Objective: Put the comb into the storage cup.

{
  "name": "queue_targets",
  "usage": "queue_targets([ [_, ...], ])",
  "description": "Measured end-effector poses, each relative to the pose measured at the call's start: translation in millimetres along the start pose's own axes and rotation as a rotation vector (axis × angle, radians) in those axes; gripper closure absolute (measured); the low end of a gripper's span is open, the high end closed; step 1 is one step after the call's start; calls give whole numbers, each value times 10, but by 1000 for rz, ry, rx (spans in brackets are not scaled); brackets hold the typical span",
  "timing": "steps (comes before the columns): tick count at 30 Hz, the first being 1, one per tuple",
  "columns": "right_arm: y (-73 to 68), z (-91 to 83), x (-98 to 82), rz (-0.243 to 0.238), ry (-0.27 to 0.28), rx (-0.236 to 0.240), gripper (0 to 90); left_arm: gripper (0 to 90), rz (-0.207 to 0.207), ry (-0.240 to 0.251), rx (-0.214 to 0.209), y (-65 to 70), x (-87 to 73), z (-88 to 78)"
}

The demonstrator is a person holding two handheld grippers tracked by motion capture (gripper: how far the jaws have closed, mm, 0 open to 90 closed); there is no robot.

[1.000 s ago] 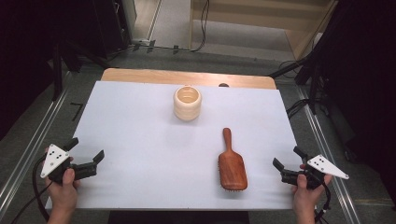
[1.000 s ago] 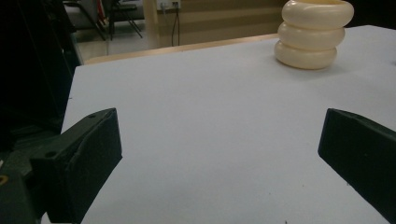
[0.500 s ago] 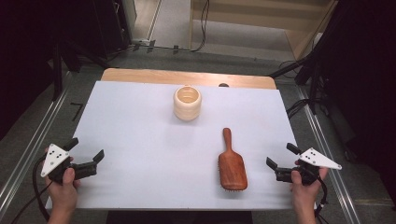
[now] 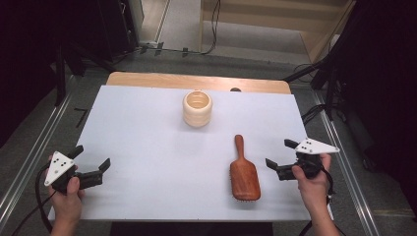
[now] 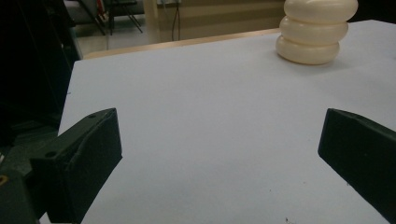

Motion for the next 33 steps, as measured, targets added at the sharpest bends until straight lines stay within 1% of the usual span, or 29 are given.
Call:
queue_targets([
  [1,-6,19,30,3,0,-3,189,0,0,0,-1,-1,0,-1],
  [2,-5,46,59,6,-2,5,193,0,-1,1,-1,-3,0,-3],
  [3,-3,77,85,10,-8,27,194,0,-2,-1,-1,-4,0,-5],
  [4,-4,111,110,11,-16,46,214,0,-4,2,-1,-4,0,-5],
  [6,-11,175,156,2,-41,64,309,0,-5,3,-1,-5,1,-6],
  [8,-7,242,194,9,-53,102,391,0,-6,3,-1,-5,1,-5],
  [10,-16,307,226,5,-61,118,452,0,-6,3,-1,-6,1,-5],
  [12,-35,373,257,-9,-92,122,519,0,-6,2,-1,-6,1,-5],
  [13,-35,373,257,-9,-92,122,519,0,-6,2,-1,-6,1,-5],
  [14,-54,439,287,-49,-115,131,630,0,-6,1,-1,-5,1,-5],
  [15,-54,439,287,-49,-115,131,630,0,-6,1,-1,-5,1,-5],
  [16,-80,510,320,-66,-149,176,705,0,-6,2,-2,-5,1,-3],
  [18,-109,581,353,-92,-177,188,766,0,-5,1,-3,-5,1,-3],
  [20,-141,660,383,-107,-206,207,804,0,-4,0,-4,-5,0,-2],
  [22,-163,741,405,-121,-225,219,821,0,-3,0,-5,-4,0,-1],
  [23,-163,741,405,-121,-225,219,821,0,-3,0,-5,-4,0,-1],
  [24,-176,821,414,-139,-246,217,848,0,-3,0,-6,-5,0,-2],
  [25,-182,857,418,-142,-259,218,856,0,-3,-1,-5,-5,0,-4],
  [26,-182,857,418,-142,-259,218,856,0,-3,-1,-5,-5,0,-4],
  [27,-191,926,418,-149,-281,220,880,0,-5,0,-7,-6,0,-3],
  [28,-193,961,418,-157,-291,221,880,0,-4,-1,-7,-6,0,-3],
  [30,-192,991,416,-159,-299,221,880,0,-3,-2,-9,-6,0,-2],
  [31,-187,1043,409,-146,-309,243,881,0,-2,-1,-10,-5,-1,1],
  [32,-187,1043,409,-146,-309,243,881,0,-2,-1,-10,-5,-1,1],
  [33,-182,1090,402,-144,-326,264,882,0,-1,-2,-11,-4,-1,2],
])
Point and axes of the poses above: each handheld gripper's, and its own axes: z roughly forward along the jaws, x roughly out of its top, y roughly to its right, the point moved 2 cm from there along z, roughly forward along the jaws, and after that the axes turned 10 degrees about y, right-handed, at the moved point
